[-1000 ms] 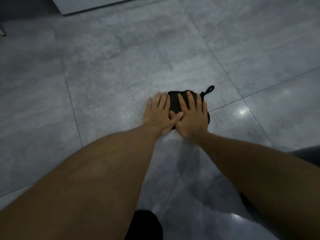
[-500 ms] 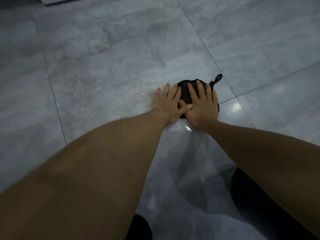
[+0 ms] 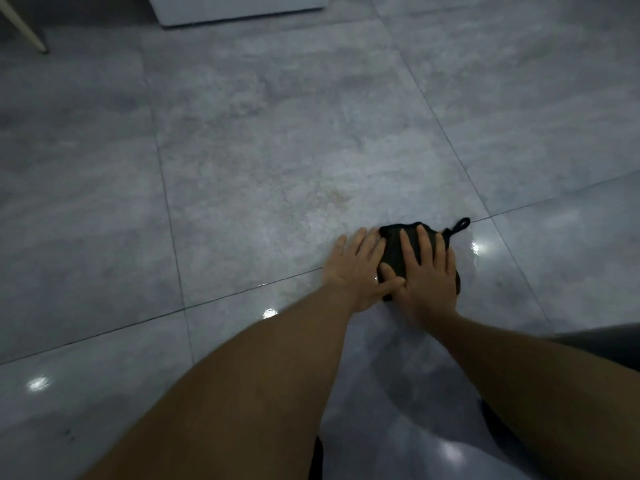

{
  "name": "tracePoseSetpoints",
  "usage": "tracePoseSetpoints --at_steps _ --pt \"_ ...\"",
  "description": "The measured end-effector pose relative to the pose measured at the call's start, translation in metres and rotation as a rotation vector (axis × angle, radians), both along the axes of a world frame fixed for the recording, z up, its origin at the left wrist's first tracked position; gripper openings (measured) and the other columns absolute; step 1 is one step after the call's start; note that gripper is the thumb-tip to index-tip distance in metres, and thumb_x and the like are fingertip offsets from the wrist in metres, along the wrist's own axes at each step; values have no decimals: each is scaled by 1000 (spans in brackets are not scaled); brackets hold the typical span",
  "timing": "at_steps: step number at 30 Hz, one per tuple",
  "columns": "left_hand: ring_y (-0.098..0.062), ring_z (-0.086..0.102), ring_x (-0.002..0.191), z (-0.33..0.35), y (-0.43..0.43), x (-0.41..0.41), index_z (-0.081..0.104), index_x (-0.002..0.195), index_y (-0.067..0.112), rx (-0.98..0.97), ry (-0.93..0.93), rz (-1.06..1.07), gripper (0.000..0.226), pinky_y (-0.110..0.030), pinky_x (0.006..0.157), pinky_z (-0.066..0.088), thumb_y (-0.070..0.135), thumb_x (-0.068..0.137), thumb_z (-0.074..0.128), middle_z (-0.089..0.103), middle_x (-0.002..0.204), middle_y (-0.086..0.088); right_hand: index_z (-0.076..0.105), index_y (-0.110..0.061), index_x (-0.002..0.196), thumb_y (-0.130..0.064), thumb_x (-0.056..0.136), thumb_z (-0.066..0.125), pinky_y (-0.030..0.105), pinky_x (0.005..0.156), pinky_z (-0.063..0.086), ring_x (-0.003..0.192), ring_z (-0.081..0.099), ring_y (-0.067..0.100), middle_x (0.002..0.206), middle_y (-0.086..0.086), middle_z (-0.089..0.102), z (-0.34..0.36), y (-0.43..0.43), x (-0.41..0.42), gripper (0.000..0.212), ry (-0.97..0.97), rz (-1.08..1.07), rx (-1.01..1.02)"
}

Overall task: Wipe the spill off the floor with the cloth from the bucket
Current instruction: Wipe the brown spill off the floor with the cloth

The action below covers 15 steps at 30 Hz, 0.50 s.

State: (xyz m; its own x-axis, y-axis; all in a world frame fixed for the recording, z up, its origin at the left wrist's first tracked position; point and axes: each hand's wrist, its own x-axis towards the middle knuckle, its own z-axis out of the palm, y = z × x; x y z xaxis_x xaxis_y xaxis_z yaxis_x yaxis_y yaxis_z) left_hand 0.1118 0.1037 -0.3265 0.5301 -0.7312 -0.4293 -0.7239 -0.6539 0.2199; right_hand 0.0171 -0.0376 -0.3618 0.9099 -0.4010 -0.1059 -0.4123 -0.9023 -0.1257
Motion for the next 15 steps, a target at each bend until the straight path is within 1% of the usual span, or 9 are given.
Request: tracePoseSetpoints --at_steps 2,7,12,15 --pt "-23 -15 153 1 27 2 -3 160 13 11 -6 28 94 -50 122 -4 76 92 13 -13 168 -6 21 -24 163 -69 98 23 57 126 10 156 12 43 170 13 18 1 24 2 79 9 53 -7" --pt "-24 -18 152 2 109 9 -3 160 15 58 -26 138 98 -50 122 -4 80 88 14 -16 167 -7 21 -26 163 -65 99 35 59 125 12 155 13 43 171 11 19 -3 98 20 76 6 176 6" --pt "-25 -19 152 2 197 11 -6 159 15 103 -32 319 97 -49 122 -4 79 89 16 -17 167 -7 22 -26 163 -64 100 34 58 126 8 156 11 43 170 12 19 2 183 48 74 -3 310 49" --pt "-25 -17 152 1 262 2 -8 159 16 113 -60 450 95 -49 122 -2 77 89 15 -17 167 -8 26 -25 162 -64 99 35 59 125 8 155 12 44 170 12 21 4 246 60 74 -25 412 101"
